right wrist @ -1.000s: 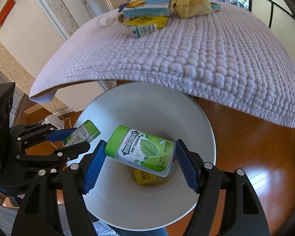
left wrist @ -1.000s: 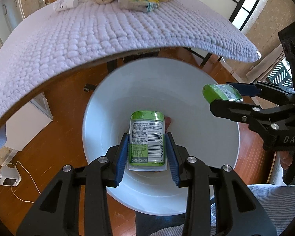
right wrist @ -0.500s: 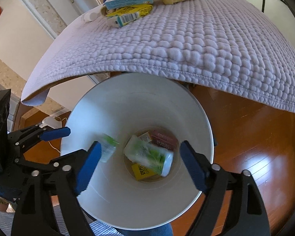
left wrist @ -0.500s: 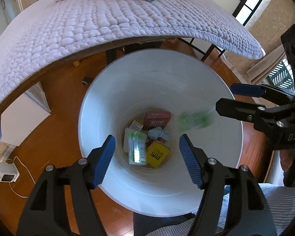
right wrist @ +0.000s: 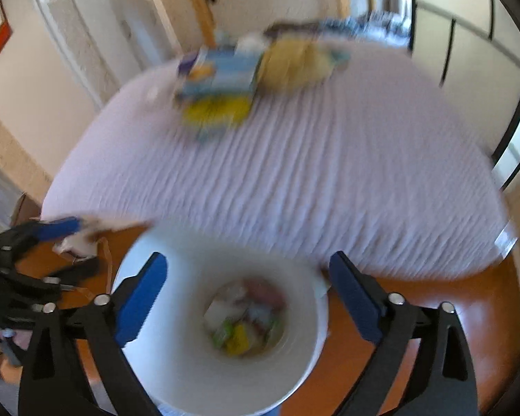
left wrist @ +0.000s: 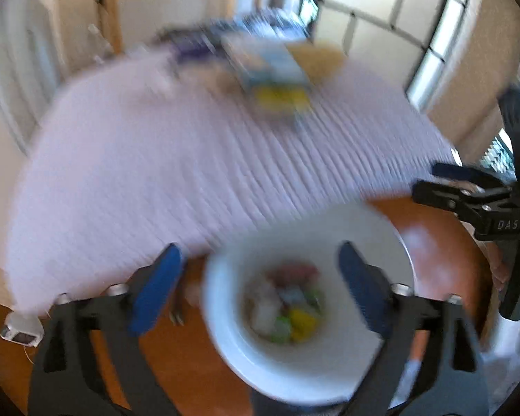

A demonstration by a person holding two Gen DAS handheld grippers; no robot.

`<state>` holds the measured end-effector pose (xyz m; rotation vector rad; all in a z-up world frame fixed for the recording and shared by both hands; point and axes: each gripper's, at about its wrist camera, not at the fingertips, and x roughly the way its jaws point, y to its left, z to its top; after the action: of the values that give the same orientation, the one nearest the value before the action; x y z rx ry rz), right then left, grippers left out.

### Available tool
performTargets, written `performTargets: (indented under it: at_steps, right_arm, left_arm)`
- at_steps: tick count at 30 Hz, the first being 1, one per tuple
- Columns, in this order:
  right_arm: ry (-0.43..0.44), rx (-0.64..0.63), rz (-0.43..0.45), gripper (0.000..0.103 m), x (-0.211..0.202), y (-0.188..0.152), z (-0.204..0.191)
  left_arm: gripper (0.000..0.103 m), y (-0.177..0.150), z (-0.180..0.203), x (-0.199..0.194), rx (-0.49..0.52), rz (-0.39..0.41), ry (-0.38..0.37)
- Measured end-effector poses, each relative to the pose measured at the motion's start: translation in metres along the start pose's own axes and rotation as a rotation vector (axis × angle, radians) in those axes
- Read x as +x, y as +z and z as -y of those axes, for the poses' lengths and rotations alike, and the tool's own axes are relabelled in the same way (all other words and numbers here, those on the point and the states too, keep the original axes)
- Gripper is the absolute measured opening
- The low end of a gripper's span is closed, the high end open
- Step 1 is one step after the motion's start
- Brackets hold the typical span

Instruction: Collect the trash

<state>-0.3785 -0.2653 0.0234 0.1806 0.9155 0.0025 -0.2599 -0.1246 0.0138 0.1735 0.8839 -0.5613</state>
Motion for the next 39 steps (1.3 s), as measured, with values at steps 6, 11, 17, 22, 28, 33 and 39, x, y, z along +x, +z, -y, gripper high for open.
performTargets:
  at_steps: [6, 11, 17, 22, 28, 33, 39]
  right_arm:
    - [-0.181, 0.058, 0.106, 0.098, 0.018, 0.069, 0.058]
    - [-0.285, 0.086, 0.099, 0.098, 0.053, 0.115, 0.1]
    - [-0.333, 0.103, 0.068, 0.098, 0.099, 0.147, 0.129]
    - [-0.381, 0.096, 0.046, 0.098, 0.125, 0.163, 0.144]
    - [-0.373, 0.165, 0.019, 0.098, 0.143, 0.176, 0.168]
    - [-0.354, 0.186, 0.012, 0.099, 0.147, 0.178, 0.177]
    - [-0.349, 0.19, 0.014, 0.099, 0.148, 0.176, 0.175]
  left_arm:
    - [0.101, 0.06, -0.077, 0.008, -0.15, 0.102, 0.159]
    - [0.101, 0.09, -0.129, 0.043, -0.252, 0.083, 0.255]
    - [0.101, 0.11, -0.171, 0.081, -0.322, 0.045, 0.321]
    - [0.101, 0.121, -0.194, 0.104, -0.347, 0.015, 0.356]
    - [0.101, 0.127, -0.208, 0.124, -0.385, -0.019, 0.366]
    - [0.102, 0.13, -0.208, 0.127, -0.366, -0.035, 0.384]
    - [0.102, 0.129, -0.211, 0.127, -0.371, -0.035, 0.378]
